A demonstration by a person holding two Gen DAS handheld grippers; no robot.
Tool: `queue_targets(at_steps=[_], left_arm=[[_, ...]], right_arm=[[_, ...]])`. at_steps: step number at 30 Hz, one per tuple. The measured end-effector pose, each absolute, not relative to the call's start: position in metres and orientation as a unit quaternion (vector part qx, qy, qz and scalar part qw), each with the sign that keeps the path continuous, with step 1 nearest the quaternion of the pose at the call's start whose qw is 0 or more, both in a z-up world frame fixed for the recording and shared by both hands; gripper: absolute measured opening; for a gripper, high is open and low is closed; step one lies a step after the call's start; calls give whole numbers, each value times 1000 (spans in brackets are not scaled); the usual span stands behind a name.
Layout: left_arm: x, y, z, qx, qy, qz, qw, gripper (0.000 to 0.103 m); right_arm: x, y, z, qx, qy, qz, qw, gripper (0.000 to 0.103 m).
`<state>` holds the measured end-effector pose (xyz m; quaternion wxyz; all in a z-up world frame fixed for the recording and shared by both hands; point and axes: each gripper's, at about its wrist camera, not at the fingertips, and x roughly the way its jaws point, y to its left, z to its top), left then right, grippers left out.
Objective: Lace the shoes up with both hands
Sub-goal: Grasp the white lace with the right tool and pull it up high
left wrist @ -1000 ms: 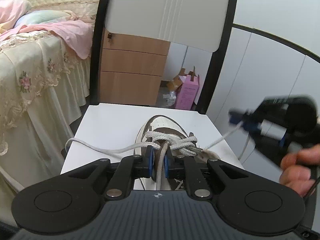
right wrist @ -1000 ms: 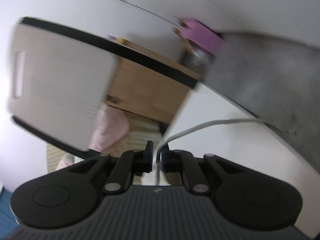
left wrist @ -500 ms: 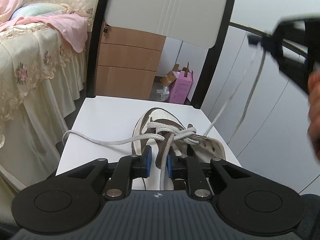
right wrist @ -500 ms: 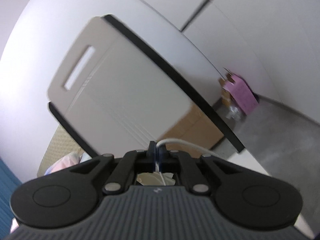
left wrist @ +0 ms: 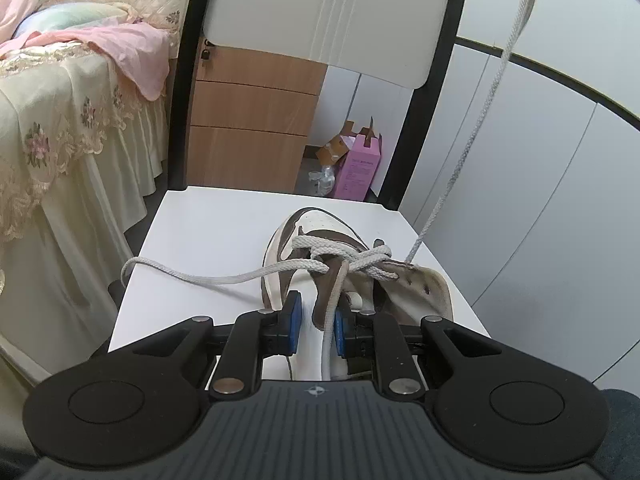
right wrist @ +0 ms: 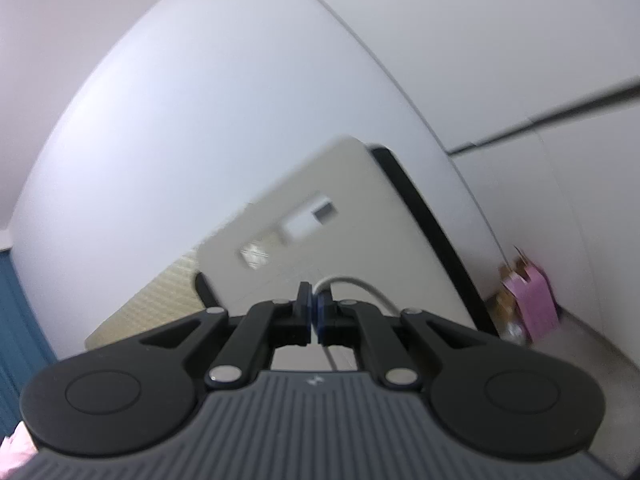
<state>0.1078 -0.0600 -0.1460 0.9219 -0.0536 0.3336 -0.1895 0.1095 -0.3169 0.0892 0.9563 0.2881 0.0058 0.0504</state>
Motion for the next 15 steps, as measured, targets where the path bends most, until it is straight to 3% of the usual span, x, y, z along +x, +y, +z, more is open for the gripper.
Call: queue_targets(at_steps=[15], left_arm=[[108,-60,-146,-53,333,-186,923,19]], right_arm=[[99,-310,210,172,-35,59,983,3]])
